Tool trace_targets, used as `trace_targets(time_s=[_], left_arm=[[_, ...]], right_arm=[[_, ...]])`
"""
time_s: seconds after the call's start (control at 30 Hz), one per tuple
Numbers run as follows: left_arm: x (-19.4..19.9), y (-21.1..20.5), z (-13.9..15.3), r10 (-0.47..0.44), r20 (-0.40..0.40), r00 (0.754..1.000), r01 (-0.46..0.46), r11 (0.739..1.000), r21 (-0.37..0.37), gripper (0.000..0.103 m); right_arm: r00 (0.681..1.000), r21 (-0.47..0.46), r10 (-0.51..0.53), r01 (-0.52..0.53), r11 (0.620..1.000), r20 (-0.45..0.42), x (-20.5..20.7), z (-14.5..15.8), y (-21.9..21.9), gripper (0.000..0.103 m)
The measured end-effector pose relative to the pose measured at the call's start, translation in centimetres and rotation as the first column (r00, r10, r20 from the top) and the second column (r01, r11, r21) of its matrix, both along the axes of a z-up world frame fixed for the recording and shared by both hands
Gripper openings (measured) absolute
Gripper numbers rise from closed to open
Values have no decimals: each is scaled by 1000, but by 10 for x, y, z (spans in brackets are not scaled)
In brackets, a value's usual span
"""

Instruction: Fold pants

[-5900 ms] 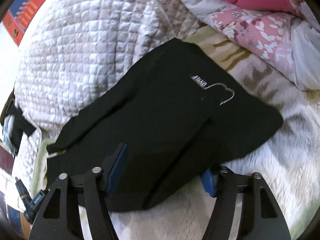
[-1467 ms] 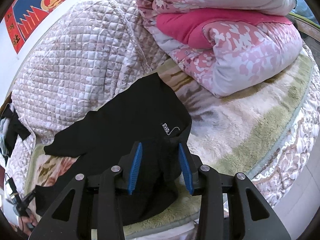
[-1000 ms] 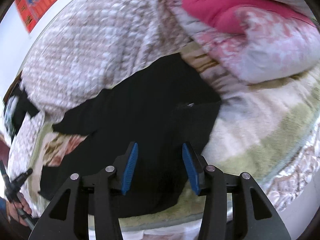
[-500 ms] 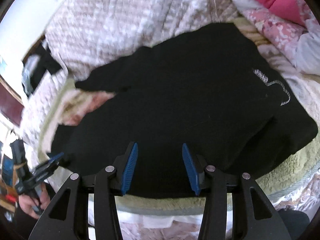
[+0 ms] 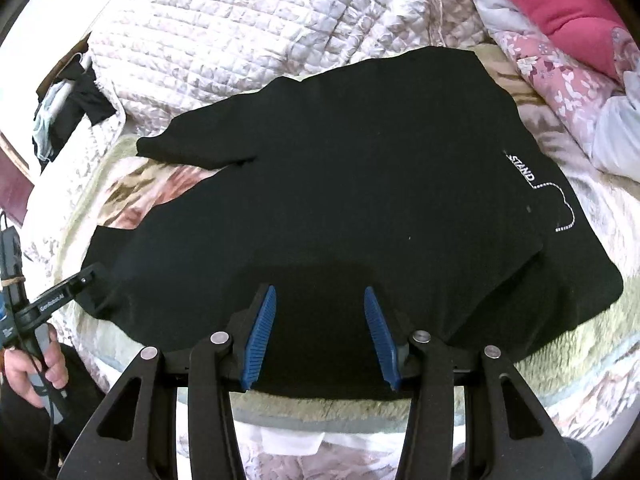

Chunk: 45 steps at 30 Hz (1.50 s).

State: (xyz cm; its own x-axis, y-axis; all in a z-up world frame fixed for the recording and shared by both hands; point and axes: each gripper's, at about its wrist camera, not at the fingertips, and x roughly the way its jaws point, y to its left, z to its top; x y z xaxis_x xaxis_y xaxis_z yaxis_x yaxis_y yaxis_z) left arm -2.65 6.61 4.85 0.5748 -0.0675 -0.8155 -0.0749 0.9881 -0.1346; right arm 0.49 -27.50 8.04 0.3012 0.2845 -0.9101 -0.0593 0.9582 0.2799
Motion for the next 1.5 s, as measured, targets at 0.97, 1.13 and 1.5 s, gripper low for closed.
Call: trace_targets(time_s=[0.97, 1.13, 1.5], left_arm=[[194, -42, 23, -200, 66, 978, 194, 977, 94, 56], [251, -41, 7, -197, 46, 979, 191, 976, 108, 61], [302, -59, -53, -202, 11, 979, 197, 965, 175, 74]], right_arm=[[958, -144, 278, -266, 953, 68, 183, -22, 4, 66], [943, -194, 328, -313, 930, 50, 239, -44, 2, 66], [910, -239, 411, -412, 879, -55, 311, -107, 11, 64]])
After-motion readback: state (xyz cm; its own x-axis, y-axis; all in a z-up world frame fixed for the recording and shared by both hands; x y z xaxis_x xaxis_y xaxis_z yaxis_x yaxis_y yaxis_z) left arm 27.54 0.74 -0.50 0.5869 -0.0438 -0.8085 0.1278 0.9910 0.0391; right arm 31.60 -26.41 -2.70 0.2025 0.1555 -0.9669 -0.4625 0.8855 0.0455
